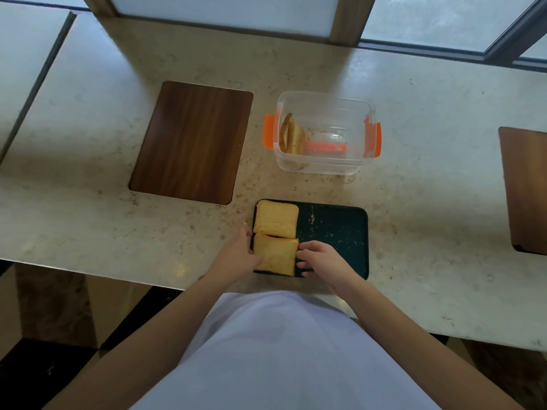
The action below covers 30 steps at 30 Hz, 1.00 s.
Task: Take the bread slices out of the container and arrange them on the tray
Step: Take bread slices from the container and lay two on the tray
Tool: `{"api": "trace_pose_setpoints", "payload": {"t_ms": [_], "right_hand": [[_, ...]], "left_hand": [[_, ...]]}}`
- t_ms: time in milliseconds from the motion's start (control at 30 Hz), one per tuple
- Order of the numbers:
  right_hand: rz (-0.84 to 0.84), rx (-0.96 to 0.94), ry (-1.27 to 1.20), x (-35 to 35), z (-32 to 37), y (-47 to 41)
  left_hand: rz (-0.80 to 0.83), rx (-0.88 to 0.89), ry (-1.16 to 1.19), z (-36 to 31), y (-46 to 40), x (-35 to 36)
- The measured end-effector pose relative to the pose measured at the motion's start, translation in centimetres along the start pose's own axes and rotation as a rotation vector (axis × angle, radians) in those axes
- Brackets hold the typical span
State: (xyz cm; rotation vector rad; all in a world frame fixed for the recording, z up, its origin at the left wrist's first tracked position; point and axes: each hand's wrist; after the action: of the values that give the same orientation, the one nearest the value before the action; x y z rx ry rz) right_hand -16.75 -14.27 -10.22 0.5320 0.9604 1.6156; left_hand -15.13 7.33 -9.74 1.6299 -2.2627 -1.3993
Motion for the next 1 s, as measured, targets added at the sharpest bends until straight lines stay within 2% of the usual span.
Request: {"api": "trace_pose_setpoints", "payload": {"t_ms": [367,567,733,867,1000], "right_hand": [[-0.029,0.015,0.160,0.9,0.1,-1.7],[-0.078,-0.041,0.387,1.0,0.2,-2.1],[-0.047,-0.092,0.605,0.8,1.0,-2.3],[0.001,-0.149,0.901,0.3,1.9,-2.0],[-0.010,-0.156,0.961,-1.7,4.5,-1.7]], "left_hand": [[0.041,0.143,-0.276,-0.3,0.3,0.9],[0.056,0.190,-0.428,-0.1,-0.2,1.1],[0.070,0.186,-0.508,-0.4,-0.7,1.1],[0.098,0.157,-0.556,-0.8,-1.0,1.0],[0.145,0.217,-0.720,-3.9,-1.0,-1.3]]}}
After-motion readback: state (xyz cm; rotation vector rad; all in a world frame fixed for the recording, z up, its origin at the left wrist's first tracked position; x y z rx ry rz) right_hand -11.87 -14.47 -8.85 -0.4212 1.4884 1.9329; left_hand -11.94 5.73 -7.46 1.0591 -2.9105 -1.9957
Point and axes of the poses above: each hand's wrist, its own y-axis away from the middle knuckle, its own x-axis out of the palm, z = x × y, and after that the axes turned 4 degrees about y, right-handed
